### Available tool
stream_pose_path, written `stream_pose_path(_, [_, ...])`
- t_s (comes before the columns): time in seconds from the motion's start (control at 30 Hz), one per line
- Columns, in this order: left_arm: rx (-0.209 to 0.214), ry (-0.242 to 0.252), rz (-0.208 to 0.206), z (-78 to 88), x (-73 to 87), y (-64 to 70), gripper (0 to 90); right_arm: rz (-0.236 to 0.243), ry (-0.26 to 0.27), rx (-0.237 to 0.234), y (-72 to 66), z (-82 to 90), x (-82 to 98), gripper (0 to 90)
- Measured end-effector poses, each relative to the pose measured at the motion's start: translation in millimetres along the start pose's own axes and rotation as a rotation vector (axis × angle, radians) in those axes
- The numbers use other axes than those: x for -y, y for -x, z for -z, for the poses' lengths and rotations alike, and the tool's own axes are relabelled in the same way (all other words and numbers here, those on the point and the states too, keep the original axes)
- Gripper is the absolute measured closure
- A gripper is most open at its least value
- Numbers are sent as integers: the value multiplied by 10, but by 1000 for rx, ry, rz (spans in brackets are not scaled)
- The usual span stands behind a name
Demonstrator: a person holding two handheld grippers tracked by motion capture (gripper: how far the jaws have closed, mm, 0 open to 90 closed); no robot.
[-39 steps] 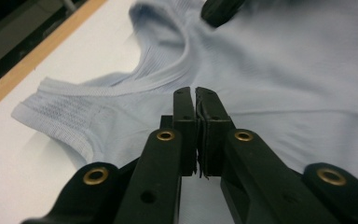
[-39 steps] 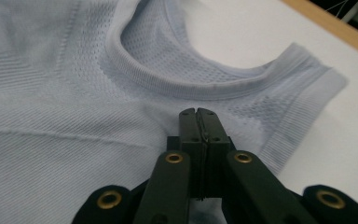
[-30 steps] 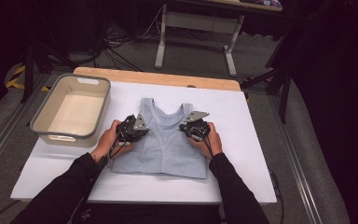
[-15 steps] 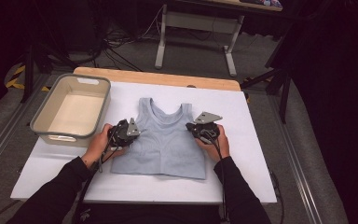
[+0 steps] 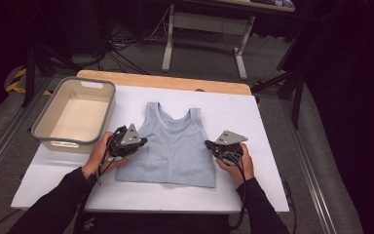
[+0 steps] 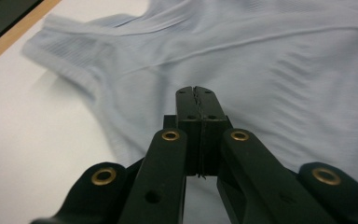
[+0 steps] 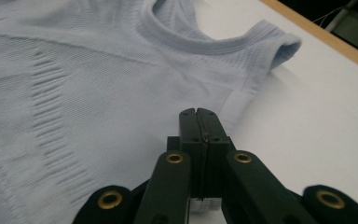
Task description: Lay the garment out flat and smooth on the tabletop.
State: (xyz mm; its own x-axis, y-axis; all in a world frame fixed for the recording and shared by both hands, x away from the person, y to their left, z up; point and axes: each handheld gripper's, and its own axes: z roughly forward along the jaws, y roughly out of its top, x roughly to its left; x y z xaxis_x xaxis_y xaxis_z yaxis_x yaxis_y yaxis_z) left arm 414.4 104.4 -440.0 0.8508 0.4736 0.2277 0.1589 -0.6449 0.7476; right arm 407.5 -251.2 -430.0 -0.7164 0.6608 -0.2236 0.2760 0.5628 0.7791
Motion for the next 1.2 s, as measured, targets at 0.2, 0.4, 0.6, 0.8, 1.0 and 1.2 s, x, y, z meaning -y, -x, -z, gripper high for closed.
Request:
stream_pose_path(0.2, [12, -106, -82, -96, 106, 128, 897, 13, -56, -48, -162, -123, 111, 900])
stream_pose_path(0.4, [40, -92, -27, -31, 243, 99, 897, 36, -70, -45, -251, -195, 127, 900])
stream_pose_path(0.6, [45, -71, 2, 67, 356, 99, 898, 35, -67, -50, -281, -166, 150, 900])
stream_pose_path(0.8, [34, -71, 5, 117, 415, 117, 898, 29, -52, -51, -285, -85, 163, 896])
stream_pose_path(1.0, [10, 9, 12, 114, 283, 78, 897, -14, 14, 15, -155, 0, 149, 890])
stream_pose_path(1.2, [-31, 74, 10, 18, 33, -13, 897, -45, 43, 62, -59, -8, 136, 889])
